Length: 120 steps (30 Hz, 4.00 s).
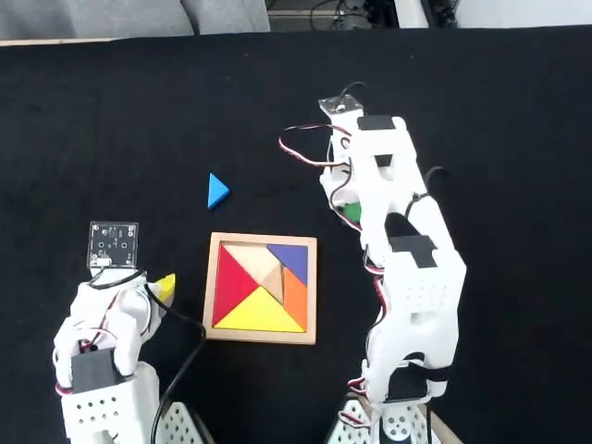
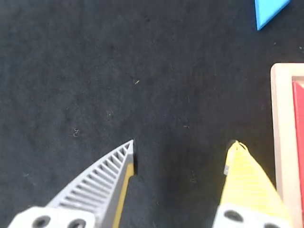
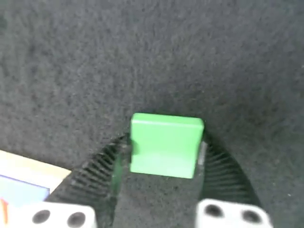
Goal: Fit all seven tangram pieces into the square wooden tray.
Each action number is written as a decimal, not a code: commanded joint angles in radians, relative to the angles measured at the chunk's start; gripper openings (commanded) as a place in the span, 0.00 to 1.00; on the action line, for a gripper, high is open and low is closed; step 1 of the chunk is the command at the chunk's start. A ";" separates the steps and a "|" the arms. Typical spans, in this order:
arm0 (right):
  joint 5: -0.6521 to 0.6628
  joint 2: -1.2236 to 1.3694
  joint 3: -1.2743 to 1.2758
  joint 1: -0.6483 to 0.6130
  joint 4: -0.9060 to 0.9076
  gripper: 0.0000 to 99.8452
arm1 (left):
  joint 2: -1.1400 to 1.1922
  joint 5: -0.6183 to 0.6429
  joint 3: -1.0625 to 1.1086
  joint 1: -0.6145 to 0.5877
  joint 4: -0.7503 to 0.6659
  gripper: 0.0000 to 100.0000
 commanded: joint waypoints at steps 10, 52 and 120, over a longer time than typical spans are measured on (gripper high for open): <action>-0.002 -0.133 -0.206 -0.097 0.252 0.01 | -0.005 0.005 0.015 0.010 -0.002 0.31; -0.123 -0.185 0.186 -0.548 0.077 0.24 | -0.005 0.005 0.018 0.010 -0.003 0.31; -0.106 -0.483 0.495 0.064 -0.437 0.01 | 2.234 0.405 -2.031 0.349 0.238 0.31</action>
